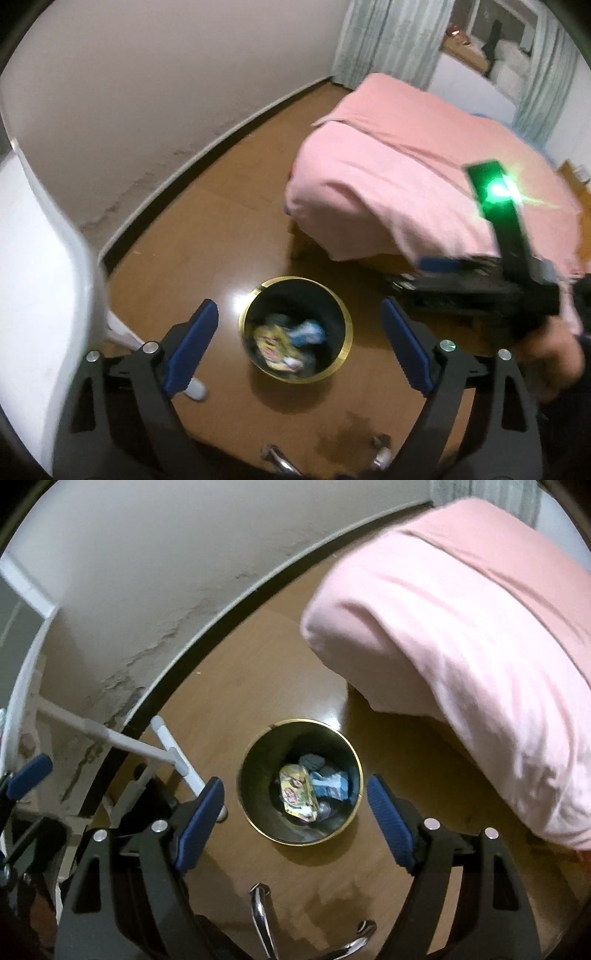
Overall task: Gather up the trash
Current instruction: 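Grasp the grey sock with the left tool while the right tool grasps the rolled drawing paper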
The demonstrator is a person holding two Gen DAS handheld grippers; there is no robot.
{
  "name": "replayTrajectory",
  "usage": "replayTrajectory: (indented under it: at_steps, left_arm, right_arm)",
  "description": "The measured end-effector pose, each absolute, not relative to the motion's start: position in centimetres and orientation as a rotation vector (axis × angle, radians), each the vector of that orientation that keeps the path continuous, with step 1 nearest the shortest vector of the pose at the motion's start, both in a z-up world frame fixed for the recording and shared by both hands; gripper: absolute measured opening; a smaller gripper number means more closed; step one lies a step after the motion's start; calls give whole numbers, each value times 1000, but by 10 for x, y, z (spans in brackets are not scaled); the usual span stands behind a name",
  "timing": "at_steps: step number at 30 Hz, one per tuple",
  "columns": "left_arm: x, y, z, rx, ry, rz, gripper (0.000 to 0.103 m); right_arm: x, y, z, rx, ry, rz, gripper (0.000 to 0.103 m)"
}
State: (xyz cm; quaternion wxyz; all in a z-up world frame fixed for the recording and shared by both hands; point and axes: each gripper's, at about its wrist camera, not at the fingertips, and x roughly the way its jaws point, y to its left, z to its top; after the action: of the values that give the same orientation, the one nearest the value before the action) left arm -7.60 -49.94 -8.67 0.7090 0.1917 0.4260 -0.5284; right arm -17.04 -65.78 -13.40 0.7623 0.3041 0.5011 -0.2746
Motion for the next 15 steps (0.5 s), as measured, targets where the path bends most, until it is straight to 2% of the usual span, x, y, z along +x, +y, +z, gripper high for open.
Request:
replayTrajectory:
  at_steps: [4,7,15]
  left_arm:
    - [-75,-441,-31,366,880,-1083,94]
    - [-64,-390,4,309,817,-1064,96]
    - [23,-201,18,186,785,-609,96]
  right_arm:
    - [-153,-635,-90,563,1032,-574,83]
    - [-137,-611,-51,492,972,-539,86]
    - [-17,-475,15,285,906,-170,85]
